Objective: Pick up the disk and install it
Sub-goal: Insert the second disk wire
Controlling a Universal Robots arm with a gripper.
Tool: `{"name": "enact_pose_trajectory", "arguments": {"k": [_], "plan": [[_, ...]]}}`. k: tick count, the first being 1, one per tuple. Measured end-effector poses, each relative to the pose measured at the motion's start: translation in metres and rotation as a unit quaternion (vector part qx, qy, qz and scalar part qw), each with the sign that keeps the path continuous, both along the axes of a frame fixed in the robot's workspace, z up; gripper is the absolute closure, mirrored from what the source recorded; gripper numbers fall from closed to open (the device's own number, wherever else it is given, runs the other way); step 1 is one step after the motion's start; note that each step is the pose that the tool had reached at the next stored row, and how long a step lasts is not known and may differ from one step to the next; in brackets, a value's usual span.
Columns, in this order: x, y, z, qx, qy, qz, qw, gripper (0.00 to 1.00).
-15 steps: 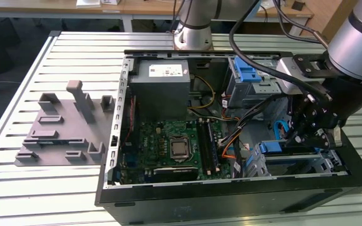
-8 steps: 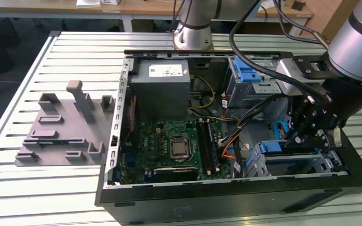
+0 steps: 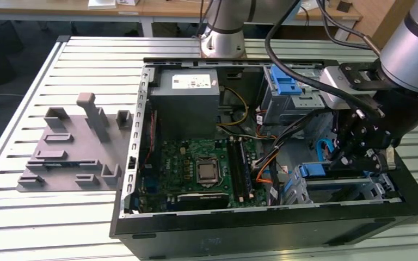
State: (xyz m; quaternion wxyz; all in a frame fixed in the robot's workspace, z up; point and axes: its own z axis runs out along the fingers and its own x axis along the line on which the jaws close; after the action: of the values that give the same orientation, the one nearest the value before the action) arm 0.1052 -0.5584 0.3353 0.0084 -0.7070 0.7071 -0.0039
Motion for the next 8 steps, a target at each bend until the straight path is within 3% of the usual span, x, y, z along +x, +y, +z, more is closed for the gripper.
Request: {"name": "enact_pose_trajectory", "arguments": {"k": [8], "plan": [[0.0000, -0.0006, -0.0023, 0.0000, 0.0000, 0.000, 1.0000, 0.84]]}}
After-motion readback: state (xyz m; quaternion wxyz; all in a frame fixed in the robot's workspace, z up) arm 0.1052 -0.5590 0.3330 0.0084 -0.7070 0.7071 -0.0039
